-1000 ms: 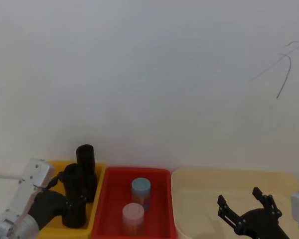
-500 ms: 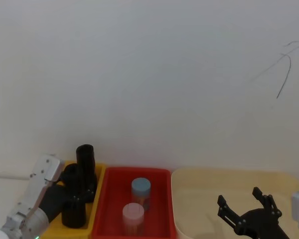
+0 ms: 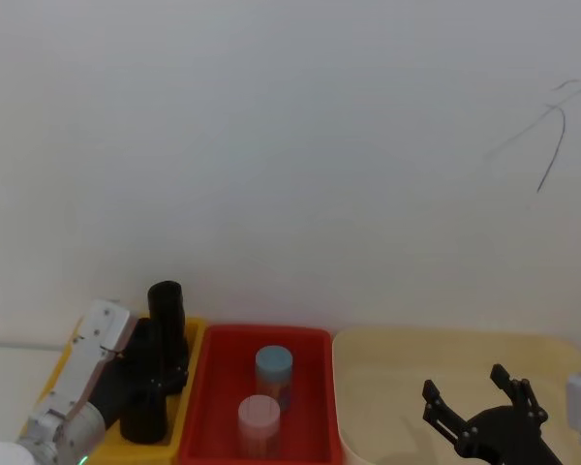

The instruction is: Pick up the garbage bag with the one hand and transfer it to the other hand.

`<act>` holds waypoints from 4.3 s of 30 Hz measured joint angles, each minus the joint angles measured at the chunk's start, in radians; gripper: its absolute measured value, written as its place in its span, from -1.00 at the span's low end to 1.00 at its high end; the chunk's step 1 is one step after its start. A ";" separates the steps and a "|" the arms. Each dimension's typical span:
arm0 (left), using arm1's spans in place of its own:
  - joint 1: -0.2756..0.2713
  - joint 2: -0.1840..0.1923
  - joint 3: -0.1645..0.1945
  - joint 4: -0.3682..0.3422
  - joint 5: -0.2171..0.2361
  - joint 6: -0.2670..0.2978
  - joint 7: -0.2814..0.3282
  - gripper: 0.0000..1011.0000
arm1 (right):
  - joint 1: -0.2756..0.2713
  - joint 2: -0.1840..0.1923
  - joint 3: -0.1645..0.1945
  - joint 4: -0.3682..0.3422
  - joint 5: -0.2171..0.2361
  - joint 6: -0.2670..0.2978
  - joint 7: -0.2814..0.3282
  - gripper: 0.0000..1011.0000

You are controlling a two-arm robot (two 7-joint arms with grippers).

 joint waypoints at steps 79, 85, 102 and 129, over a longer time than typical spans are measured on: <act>-0.090 0.167 -0.030 -0.263 -0.255 0.026 -0.525 -0.24 | 0.191 0.218 -0.077 -0.166 0.207 0.277 0.470 0.98; -0.105 0.175 0.004 -0.263 -0.282 0.047 -0.598 -0.24 | 0.214 0.224 -0.091 -0.163 0.208 0.281 0.486 0.98; -0.147 0.172 0.069 -0.266 -0.337 0.095 -0.713 -0.24 | 0.254 0.204 -0.131 -0.094 0.192 0.257 0.464 0.98; -0.172 0.179 0.111 -0.280 -0.369 0.098 -0.754 -0.24 | 0.277 0.175 -0.201 -0.046 0.209 0.221 0.477 0.98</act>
